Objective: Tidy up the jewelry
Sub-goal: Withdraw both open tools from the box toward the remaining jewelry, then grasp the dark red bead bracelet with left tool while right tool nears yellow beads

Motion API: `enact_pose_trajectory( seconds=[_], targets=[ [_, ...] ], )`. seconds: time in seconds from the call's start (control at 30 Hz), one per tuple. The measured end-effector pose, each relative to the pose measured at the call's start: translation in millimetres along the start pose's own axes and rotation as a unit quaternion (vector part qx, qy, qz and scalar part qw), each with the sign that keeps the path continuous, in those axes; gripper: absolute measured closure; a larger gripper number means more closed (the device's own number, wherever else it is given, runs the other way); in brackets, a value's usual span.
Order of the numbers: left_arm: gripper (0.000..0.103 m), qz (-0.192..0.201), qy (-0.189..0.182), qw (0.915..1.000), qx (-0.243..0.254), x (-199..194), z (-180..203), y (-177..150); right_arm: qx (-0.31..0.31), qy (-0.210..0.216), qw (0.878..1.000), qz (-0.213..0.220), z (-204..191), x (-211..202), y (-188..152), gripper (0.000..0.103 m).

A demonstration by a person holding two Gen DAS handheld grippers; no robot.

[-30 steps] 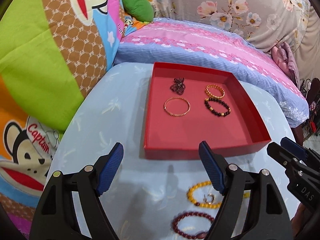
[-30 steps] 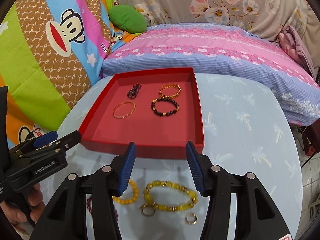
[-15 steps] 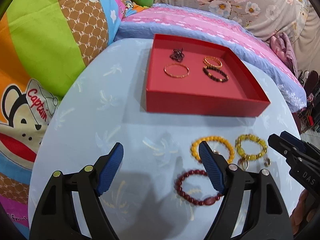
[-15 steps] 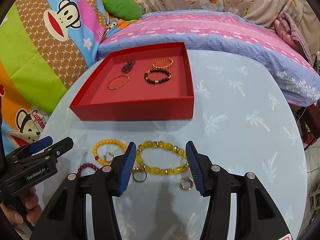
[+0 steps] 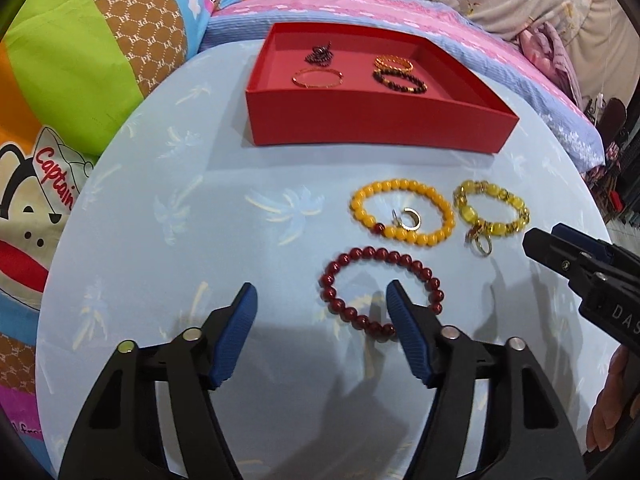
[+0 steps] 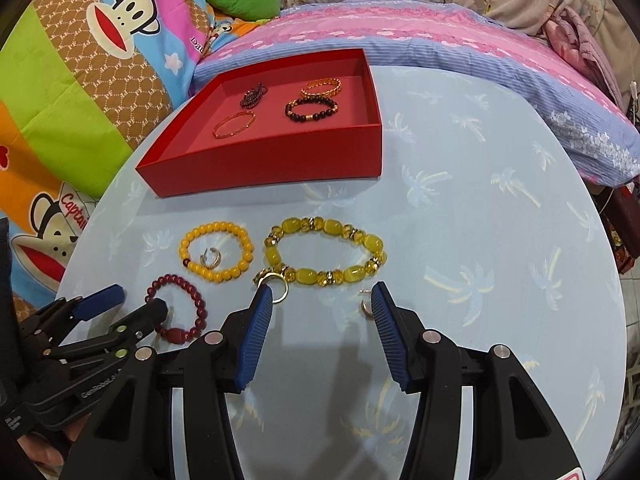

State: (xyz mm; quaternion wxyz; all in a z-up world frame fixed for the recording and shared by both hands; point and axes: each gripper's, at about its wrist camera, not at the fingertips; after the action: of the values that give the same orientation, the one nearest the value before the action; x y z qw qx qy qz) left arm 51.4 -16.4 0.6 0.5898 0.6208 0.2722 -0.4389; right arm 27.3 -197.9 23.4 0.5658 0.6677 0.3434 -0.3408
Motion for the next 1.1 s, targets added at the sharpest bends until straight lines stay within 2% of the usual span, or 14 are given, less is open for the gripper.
enact_pose_trajectory(
  seconds=[0.13, 0.2, 0.27, 0.3, 0.37, 0.8, 1.1],
  targets=[
    [0.050, 0.006, 0.012, 0.9998, 0.015, 2.6, 6.4, -2.4, 0.000, 0.001, 1.000, -0.002, -0.7, -0.1, -3.9, 0.052],
    [0.056, 0.010, 0.014, 0.9997, 0.018, 2.9, 7.5, -1.4, 0.001, 0.003, 1.000, -0.004, -1.3, 0.5, -4.6, 0.052],
    [0.072, 0.013, 0.016, 0.9995, 0.025, 3.0, 9.1, -0.7, 0.000, 0.004, 1.000, -0.004, -2.4, 0.9, -5.0, 0.052],
    [0.076, 0.014, 0.015, 0.9994, 0.027, 3.0, 9.3, -0.1, -0.001, 0.004, 1.000, -0.005, -3.1, 1.3, -4.3, 0.052],
    [0.094, 0.013, 0.012, 0.9995, 0.026, 3.0, 7.4, 1.7, -0.005, 0.006, 1.000, -0.005, -6.1, 2.3, -3.5, 0.052],
    [0.095, 0.013, 0.042, 0.9990, -0.005, 8.5, -22.5, 12.2, -0.047, 0.030, 0.998, -0.006, -45.0, 24.4, 20.9, 0.055],
    [0.095, 0.017, 0.046, 0.9988, -0.001, 10.2, -24.6, 14.8, -0.075, 0.042, 0.996, -0.023, -64.0, 50.5, 40.5, 0.082]
  ],
)
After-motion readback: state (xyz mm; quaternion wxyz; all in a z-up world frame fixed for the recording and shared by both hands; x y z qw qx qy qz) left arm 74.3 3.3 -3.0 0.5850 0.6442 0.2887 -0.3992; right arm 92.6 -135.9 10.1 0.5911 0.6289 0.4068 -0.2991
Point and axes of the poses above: each gripper's, at about its wrist camera, not at the fingertips, and x roughly the way its jaws point, z to its right, y to its top, and after that the axes turned 2 degrees about -z, right-handed
